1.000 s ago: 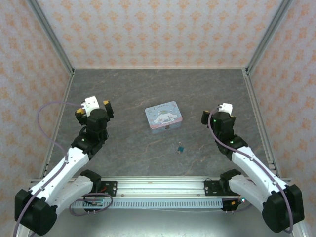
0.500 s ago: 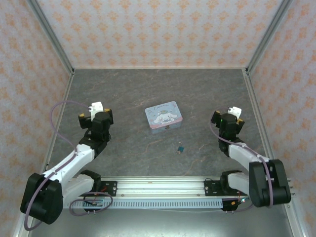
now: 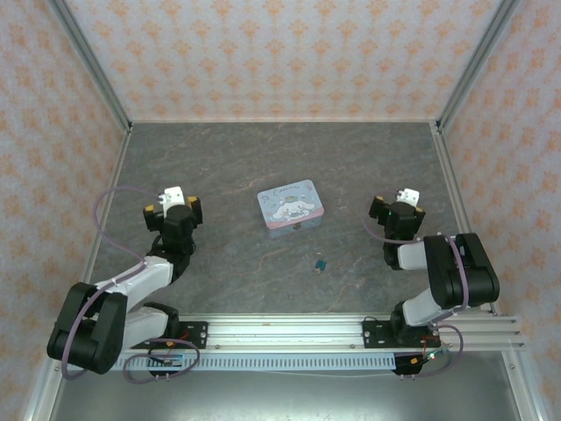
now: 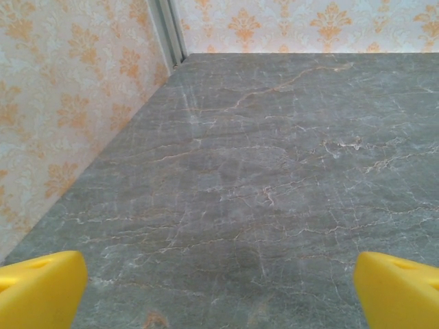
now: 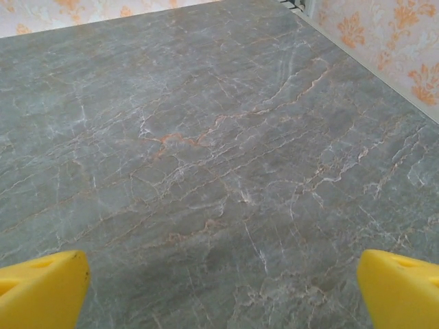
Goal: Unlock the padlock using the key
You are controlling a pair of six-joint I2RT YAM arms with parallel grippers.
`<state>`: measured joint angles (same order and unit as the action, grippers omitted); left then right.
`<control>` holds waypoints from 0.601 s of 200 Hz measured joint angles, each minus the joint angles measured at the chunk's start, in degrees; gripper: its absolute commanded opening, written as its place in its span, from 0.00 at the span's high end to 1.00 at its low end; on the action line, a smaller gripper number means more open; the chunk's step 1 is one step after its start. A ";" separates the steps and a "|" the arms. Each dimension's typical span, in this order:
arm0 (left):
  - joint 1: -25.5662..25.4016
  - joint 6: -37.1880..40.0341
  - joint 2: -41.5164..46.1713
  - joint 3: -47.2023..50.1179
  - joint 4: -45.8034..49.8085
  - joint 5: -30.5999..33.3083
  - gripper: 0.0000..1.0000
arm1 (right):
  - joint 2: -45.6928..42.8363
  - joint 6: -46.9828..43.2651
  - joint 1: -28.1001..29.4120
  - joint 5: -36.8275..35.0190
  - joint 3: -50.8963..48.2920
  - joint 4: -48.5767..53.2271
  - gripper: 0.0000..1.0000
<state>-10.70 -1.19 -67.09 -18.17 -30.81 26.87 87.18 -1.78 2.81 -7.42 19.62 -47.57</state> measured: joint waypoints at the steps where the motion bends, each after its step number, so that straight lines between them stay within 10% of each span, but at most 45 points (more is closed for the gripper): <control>1: 0.04 0.00 -0.07 0.02 -0.11 -0.09 0.00 | 0.02 0.04 -0.04 0.02 0.31 0.26 0.01; 120: 6.69 -0.07 -18.84 -3.13 -13.70 -11.96 0.00 | 0.09 0.02 -0.50 0.42 3.23 1.33 0.01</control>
<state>-4.01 -1.26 -85.93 -21.30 -44.51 14.92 87.26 -1.76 2.31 -7.01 22.85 -46.24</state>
